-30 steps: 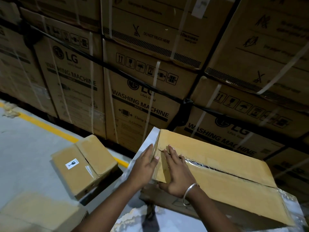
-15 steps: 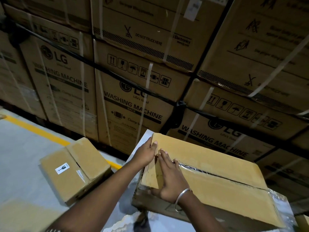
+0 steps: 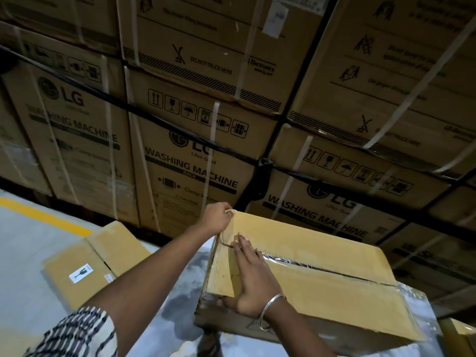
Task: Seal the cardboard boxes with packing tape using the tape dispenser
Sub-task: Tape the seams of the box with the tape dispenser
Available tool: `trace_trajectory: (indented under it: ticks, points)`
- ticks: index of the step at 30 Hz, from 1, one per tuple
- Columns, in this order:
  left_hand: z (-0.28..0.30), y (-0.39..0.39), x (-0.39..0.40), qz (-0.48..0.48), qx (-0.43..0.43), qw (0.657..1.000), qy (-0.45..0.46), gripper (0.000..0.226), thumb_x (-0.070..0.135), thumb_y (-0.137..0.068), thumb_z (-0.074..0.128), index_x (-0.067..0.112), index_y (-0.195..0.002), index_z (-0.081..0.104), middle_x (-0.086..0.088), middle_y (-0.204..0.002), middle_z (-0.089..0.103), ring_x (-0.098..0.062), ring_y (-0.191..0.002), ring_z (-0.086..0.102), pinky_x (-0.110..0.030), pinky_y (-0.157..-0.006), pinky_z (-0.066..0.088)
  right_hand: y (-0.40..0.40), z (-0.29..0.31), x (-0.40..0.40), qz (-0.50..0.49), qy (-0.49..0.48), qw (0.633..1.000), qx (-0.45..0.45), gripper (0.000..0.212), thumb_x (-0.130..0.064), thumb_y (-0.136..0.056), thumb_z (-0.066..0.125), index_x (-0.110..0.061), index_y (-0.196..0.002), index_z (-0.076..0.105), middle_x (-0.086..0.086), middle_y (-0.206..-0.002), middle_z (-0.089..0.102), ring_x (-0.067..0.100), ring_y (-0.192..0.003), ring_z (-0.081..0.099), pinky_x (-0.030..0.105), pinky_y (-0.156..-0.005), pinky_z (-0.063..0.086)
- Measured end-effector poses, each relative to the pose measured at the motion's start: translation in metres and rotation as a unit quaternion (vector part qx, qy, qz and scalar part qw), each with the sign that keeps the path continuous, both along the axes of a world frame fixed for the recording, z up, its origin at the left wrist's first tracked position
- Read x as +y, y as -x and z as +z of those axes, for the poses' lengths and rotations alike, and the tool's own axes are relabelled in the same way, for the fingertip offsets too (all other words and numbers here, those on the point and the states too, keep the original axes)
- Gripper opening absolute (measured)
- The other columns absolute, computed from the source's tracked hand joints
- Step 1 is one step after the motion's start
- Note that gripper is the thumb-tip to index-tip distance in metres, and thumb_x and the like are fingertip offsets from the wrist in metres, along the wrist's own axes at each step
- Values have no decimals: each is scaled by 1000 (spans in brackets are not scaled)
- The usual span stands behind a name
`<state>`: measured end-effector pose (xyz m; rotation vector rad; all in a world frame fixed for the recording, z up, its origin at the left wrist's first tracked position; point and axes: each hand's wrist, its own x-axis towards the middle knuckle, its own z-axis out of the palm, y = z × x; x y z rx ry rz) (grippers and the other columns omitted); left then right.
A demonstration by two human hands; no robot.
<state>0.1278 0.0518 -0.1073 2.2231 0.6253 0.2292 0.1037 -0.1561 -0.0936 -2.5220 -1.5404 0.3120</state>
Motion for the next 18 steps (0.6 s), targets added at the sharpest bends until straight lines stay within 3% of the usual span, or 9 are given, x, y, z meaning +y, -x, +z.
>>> trace_trajectory:
  ticks: [4,7,10,12,15,18]
  points:
    - [-2,-3,9,-18,-8,1000,22,27,27,-101,54,8,-111,71,-11,-110,71,-27,-103,64,-26,-73,38,-1,0,-4,14,-57,998,14,121,-84,-77,52,-19,-163,-3,-7,-167,-22,6,-151,-23,36,-125,-10]
    - [-7,5,13,-44,-46,994,86,24,24,-103,53,12,-113,71,-3,-108,70,-22,-106,63,-25,-74,39,-1,-7,-11,-17,-143,989,32,112,-89,-78,40,-21,-163,12,-10,-170,1,5,-155,-5,31,-124,-6]
    - [-13,13,10,-26,-85,989,118,21,24,-102,56,15,-112,73,3,-102,69,-17,-104,63,-22,-73,41,2,-17,-17,-88,-208,974,-20,86,-69,-88,52,-14,-153,41,1,-160,39,15,-148,33,38,-122,25]
    - [-13,19,7,-7,-94,990,104,21,24,-100,59,14,-112,74,5,-101,68,-12,-99,61,-17,-71,40,5,-20,-18,-117,-217,965,-91,69,-53,-86,57,-11,-140,57,6,-142,59,24,-130,55,45,-107,48]
    - [-20,37,6,9,-101,990,98,22,32,-98,63,20,-111,76,8,-105,72,-5,-98,62,-20,-75,42,4,-16,-29,-167,-161,965,-126,61,-54,-82,55,-17,-130,63,4,-129,62,26,-113,58,44,-91,53]
    - [-29,69,-5,37,-128,984,122,16,40,-93,68,31,-103,77,15,-98,75,9,-93,64,-20,-79,47,-5,-15,-50,-208,-131,961,-124,64,-58,-81,50,-22,-132,62,4,-127,56,28,-112,54,45,-88,48]
